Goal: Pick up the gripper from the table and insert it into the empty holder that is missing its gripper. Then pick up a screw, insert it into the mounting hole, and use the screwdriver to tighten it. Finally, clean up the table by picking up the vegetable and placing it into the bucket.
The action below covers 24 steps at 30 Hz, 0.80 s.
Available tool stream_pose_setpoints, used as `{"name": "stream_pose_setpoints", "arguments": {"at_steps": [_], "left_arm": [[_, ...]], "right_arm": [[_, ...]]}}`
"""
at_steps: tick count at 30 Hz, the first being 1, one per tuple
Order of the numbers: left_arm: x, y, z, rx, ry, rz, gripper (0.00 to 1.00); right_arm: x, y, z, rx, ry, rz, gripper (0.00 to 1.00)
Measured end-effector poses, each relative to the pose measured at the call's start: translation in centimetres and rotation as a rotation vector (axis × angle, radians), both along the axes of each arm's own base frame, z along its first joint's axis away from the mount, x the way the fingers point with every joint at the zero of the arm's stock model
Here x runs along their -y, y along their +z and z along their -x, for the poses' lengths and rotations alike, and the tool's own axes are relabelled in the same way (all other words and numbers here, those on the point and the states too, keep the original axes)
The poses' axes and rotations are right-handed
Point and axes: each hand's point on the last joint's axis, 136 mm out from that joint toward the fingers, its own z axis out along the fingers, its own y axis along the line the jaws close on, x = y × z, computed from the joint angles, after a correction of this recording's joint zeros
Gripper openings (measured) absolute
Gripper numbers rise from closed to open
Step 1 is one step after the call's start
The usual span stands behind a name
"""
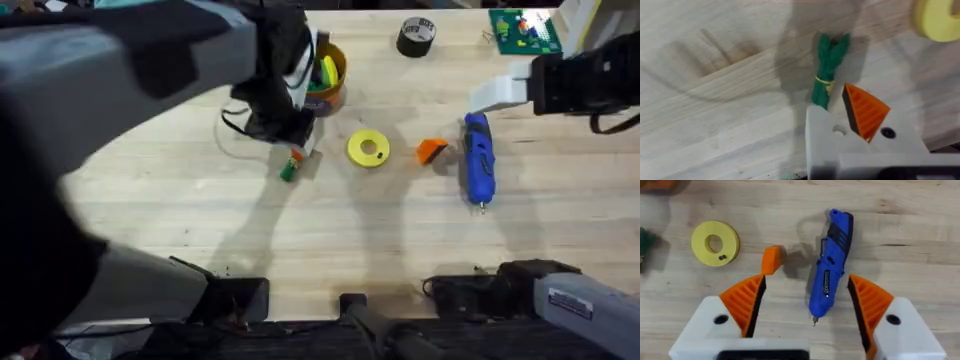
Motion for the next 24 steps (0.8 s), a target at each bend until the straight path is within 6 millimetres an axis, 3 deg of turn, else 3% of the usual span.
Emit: {"name": "stream_pose_setpoints", "arguments": {"at_steps": [7,15,16,24], "left_arm": [[0.2,8.0,-0.9,0.197,0.002,0.073,0.003],[-0.1,14.4,-0.3,0.373,0.003,0.149,0.003],[-0.4,16.1,0.3,0.427,0.004,0.173,0.003],[-0.5,16.8,0.6,0.447,0.004,0.182,0.003]], "right_arm": [[0.0,0.0,0.0,0.000,0.000,0.000,0.996],[0.0,0.0,0.0,0.000,0.000,0.000,0.998],[0.0,0.0,0.0,0.000,0.000,0.000,0.997],[0.0,0.0,0.0,0.000,0.000,0.000,0.997]]}}
